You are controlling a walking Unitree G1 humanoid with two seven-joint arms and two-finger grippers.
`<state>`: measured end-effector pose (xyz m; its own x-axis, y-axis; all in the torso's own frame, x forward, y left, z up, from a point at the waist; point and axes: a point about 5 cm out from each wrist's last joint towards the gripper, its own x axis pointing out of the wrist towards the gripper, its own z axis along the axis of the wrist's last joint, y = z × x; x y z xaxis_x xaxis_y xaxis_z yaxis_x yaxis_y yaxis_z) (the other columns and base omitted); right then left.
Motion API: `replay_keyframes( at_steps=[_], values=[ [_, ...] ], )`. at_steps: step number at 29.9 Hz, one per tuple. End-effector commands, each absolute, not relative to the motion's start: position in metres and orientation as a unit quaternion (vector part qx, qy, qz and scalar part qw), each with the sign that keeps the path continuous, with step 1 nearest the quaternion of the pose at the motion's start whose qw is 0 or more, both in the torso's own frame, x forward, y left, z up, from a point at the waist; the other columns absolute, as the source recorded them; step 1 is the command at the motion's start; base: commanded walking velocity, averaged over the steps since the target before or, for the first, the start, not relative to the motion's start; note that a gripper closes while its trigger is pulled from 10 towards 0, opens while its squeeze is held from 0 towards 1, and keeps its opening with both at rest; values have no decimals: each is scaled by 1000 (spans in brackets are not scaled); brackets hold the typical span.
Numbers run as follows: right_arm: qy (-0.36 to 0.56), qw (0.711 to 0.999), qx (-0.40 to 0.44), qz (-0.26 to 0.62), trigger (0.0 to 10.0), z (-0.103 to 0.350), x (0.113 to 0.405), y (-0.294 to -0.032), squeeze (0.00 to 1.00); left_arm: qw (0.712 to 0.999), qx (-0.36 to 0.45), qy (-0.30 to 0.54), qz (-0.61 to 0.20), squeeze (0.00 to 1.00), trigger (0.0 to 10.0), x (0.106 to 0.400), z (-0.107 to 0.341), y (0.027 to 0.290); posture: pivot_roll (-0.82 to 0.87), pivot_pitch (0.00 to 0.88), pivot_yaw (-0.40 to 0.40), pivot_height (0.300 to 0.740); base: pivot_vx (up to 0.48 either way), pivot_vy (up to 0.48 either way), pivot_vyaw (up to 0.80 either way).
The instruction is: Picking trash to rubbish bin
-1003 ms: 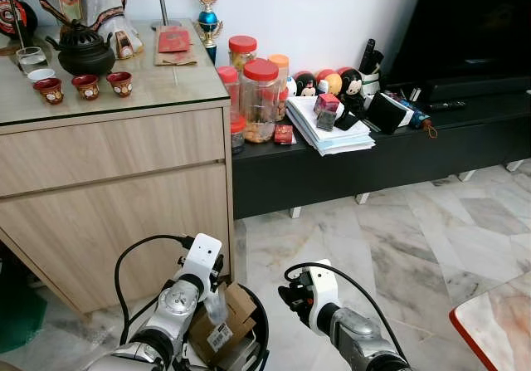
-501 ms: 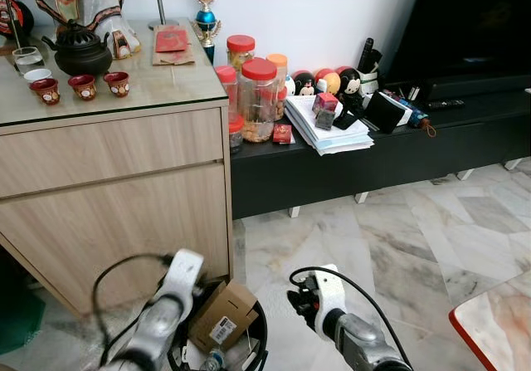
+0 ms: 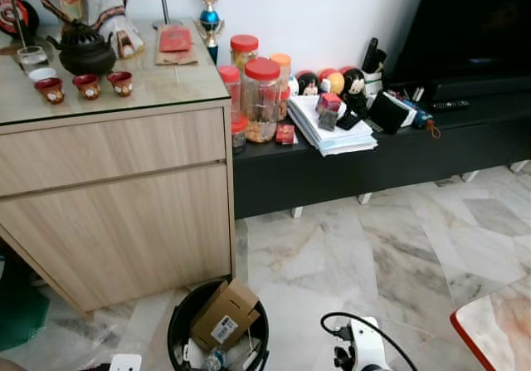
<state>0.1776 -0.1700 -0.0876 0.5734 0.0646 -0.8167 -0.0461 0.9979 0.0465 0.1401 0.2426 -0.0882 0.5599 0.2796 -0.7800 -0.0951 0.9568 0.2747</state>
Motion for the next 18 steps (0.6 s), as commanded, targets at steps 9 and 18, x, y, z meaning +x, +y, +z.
replay_keyframes(
  at_steps=[9,18],
  values=[
    [449,893,15,20,10000,-82,190,-167,0,890,96,430,118,0,10000,164,-78,244,0,0,-75,740,0,0,0],
    [442,897,23,21,10000,-80,195,-163,0,895,96,421,114,0,10000,170,-76,243,-1,0,-63,740,0,0,0]
  ],
)
